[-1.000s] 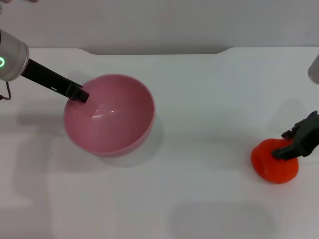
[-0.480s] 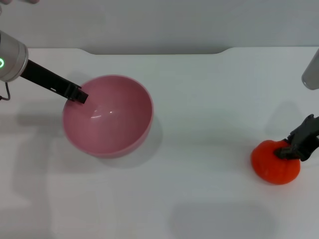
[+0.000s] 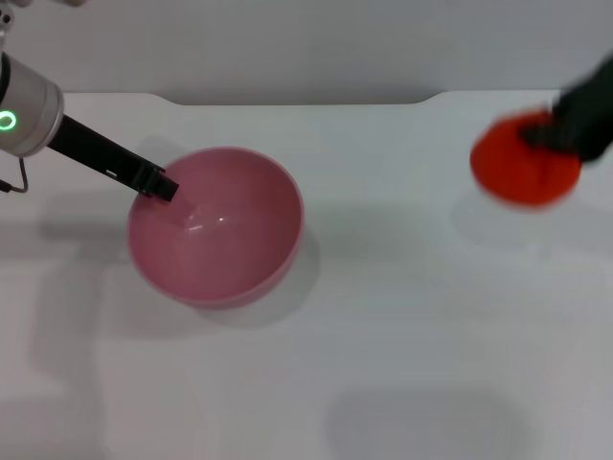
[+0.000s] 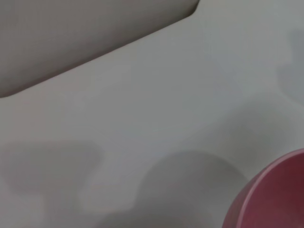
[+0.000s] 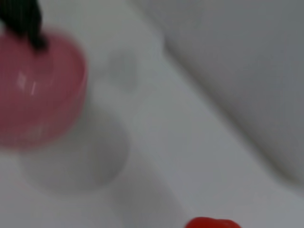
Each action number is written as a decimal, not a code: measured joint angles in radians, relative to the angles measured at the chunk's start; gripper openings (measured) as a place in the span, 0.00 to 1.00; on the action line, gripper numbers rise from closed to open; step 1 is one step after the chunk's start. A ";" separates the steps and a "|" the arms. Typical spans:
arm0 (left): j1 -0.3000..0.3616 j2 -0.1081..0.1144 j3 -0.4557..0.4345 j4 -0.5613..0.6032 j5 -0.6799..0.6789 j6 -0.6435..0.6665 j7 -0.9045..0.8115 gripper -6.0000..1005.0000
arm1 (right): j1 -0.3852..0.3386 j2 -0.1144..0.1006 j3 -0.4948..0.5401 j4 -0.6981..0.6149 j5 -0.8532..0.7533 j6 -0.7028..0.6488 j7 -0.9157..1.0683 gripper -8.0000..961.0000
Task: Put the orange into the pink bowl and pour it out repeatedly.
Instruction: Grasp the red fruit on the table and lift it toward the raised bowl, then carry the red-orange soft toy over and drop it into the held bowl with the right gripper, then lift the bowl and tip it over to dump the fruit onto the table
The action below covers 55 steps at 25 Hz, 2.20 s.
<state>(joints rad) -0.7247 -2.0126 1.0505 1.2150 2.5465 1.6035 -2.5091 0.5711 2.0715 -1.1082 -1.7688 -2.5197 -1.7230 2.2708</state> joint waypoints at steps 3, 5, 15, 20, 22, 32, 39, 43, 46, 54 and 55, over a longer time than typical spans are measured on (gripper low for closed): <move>-0.002 -0.002 0.000 0.000 0.000 0.004 0.003 0.05 | 0.018 0.001 0.010 -0.136 0.054 -0.009 0.028 0.15; -0.002 -0.002 0.000 0.000 0.000 0.004 0.003 0.05 | 0.027 0.002 0.014 -0.195 0.106 0.001 0.032 0.14; -0.018 -0.040 0.015 0.000 -0.003 -0.002 0.014 0.05 | 0.033 0.003 -0.096 -0.162 0.332 0.161 0.012 0.13; -0.026 -0.043 0.052 0.000 -0.009 -0.011 0.006 0.05 | 0.038 0.004 -0.230 -0.041 0.348 0.251 -0.015 0.13; -0.031 -0.045 0.063 0.000 -0.010 -0.015 0.003 0.05 | 0.042 0.004 -0.284 0.008 0.349 0.289 -0.018 0.13; -0.045 -0.048 0.078 -0.015 -0.016 -0.034 0.005 0.05 | 0.071 0.004 -0.395 0.149 0.345 0.339 -0.021 0.18; -0.046 -0.044 0.070 -0.023 -0.016 -0.042 0.011 0.05 | 0.034 0.004 -0.387 0.097 0.345 0.344 -0.018 0.27; -0.046 -0.041 0.069 -0.025 -0.009 -0.046 0.013 0.05 | 0.005 0.007 -0.368 0.048 0.346 0.349 -0.018 0.47; -0.046 -0.041 0.069 -0.026 -0.007 -0.053 0.013 0.05 | -0.036 0.012 -0.336 0.005 0.353 0.383 -0.025 0.57; -0.046 -0.040 0.093 0.005 0.026 -0.123 -0.002 0.05 | -0.260 0.015 -0.132 0.125 0.780 0.561 -0.218 0.75; -0.045 -0.042 0.127 0.019 0.037 -0.165 -0.007 0.05 | -0.291 0.011 -0.096 0.183 0.887 0.563 -0.273 0.75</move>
<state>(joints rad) -0.7693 -2.0544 1.1774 1.2337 2.5840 1.4382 -2.5158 0.2806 2.0820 -1.2043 -1.5857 -1.6328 -1.1598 1.9974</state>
